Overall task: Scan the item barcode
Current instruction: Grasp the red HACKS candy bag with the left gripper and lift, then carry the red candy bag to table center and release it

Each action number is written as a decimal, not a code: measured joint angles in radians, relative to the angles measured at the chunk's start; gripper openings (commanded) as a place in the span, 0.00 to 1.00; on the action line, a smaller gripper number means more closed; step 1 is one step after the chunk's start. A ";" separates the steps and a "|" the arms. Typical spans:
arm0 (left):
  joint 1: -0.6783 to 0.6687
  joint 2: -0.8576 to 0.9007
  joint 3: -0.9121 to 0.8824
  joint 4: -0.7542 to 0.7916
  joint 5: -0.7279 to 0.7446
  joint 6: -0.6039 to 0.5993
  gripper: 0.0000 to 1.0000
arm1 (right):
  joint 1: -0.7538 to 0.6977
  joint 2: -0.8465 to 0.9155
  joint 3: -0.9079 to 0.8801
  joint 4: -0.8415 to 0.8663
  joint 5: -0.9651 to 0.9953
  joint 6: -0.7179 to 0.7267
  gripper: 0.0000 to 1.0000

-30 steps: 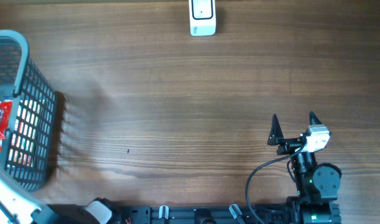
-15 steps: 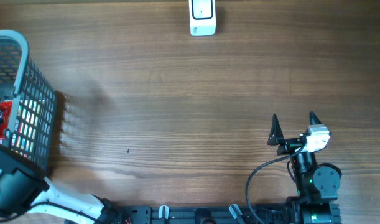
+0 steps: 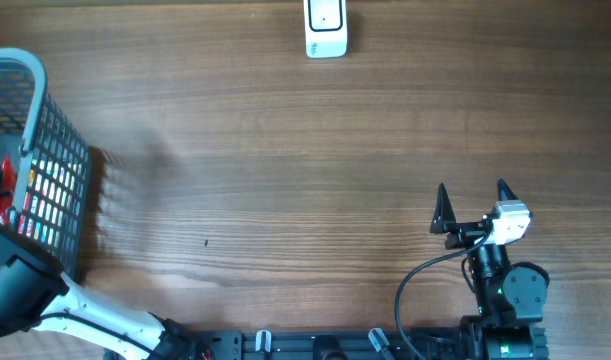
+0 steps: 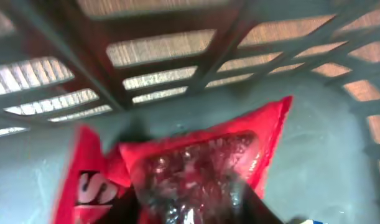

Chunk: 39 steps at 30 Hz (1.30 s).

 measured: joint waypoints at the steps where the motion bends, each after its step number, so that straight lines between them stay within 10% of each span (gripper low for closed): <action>1: 0.000 -0.011 0.009 -0.017 0.006 0.001 0.04 | 0.000 0.000 0.000 0.000 0.000 0.000 1.00; 8: 0.000 -0.131 -0.032 -0.112 0.023 -0.003 0.04 | 0.000 0.000 0.000 0.000 0.000 0.000 1.00; 20: -0.027 -0.830 -0.043 0.039 0.120 -0.075 0.04 | 0.000 0.000 0.000 0.000 0.000 0.000 1.00; 26: -0.358 -0.869 -0.043 0.123 0.371 -0.200 0.04 | 0.000 0.000 0.000 -0.001 0.000 0.000 1.00; 35: -1.081 -0.478 -0.035 -0.379 0.274 -0.132 0.04 | 0.001 0.000 0.000 0.000 0.003 0.000 1.00; 38: -1.177 -0.266 -0.036 -0.374 0.232 -0.124 0.38 | 0.001 0.000 0.000 0.000 0.003 0.000 1.00; 39: -1.197 -0.216 -0.036 -0.362 0.225 -0.127 0.97 | 0.001 0.000 0.000 0.000 0.003 0.000 1.00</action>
